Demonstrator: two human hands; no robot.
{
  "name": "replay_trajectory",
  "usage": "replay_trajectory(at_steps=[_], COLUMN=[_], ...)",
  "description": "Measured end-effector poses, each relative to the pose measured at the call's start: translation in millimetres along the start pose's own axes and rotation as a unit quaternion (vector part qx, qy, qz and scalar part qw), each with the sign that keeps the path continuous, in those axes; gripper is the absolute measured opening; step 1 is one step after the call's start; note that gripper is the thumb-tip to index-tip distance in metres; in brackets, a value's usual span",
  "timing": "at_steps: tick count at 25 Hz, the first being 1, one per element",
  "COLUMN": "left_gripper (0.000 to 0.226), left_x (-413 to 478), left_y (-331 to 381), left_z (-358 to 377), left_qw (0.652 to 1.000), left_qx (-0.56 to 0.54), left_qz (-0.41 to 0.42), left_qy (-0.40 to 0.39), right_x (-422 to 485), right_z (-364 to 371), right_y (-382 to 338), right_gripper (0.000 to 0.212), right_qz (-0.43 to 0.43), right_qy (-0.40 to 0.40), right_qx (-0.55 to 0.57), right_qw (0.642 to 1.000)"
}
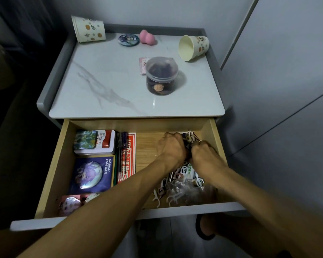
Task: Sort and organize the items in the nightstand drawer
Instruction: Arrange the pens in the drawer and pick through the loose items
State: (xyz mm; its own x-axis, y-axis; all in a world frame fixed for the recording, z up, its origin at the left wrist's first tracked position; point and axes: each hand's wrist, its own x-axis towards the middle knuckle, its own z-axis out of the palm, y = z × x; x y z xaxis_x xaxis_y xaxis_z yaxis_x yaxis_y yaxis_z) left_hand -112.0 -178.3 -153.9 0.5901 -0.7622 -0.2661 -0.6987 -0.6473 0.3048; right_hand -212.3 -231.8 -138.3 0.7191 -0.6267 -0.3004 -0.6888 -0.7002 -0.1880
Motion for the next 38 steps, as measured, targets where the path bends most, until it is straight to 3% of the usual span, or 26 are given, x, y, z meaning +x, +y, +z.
replay_trajectory(at_steps=[3,11,15,21,24,27,28,31,32,38], left_gripper=[0.04,0.044,0.039,0.021,0.015,0.017,0.017,0.01,0.011,0.018], left_x=[1,-4,-4,-13,-16,-14,-12,-7,-5,-25], left_y=[-4,-13,-13,-20,-32,-47,-51,-53,-53,-58], left_z=[3,1,5,-16,-29,-30,-28,-17,-14,-13], left_qw=[0.999,0.997,0.986,0.94,0.937,0.949,0.94,0.826,0.802,0.782], left_qx=[-0.032,-0.034,-0.145,-0.291,-0.311,-0.305,-0.335,-0.543,-0.574,-0.58], left_qz=[-0.007,0.034,0.008,-0.005,0.002,-0.005,-0.024,-0.112,-0.125,-0.132], left_qy=[-0.011,-0.063,-0.083,-0.179,-0.159,-0.077,-0.061,-0.102,-0.107,-0.188], right_x=[0,6,6,6,12,23,27,41,46,58], right_z=[3,-3,-23,-54,-57,-49,-45,-37,-35,-22], right_y=[-1,-1,-2,6,8,7,5,-7,-10,-14], right_gripper=[0.013,0.023,0.02,0.021,0.021,0.023,0.026,0.024,0.019,0.031], right_qz=[0.015,0.074,0.054,0.017,0.003,-0.01,-0.008,0.015,0.023,0.058], right_qy=[-0.016,-0.087,-0.021,0.045,0.052,0.028,0.011,-0.049,-0.062,-0.094], right_qx=[0.013,0.085,0.093,0.139,0.15,0.137,0.13,0.134,0.137,0.101], right_qw=[1.0,0.99,0.994,0.989,0.987,0.99,0.991,0.99,0.988,0.989])
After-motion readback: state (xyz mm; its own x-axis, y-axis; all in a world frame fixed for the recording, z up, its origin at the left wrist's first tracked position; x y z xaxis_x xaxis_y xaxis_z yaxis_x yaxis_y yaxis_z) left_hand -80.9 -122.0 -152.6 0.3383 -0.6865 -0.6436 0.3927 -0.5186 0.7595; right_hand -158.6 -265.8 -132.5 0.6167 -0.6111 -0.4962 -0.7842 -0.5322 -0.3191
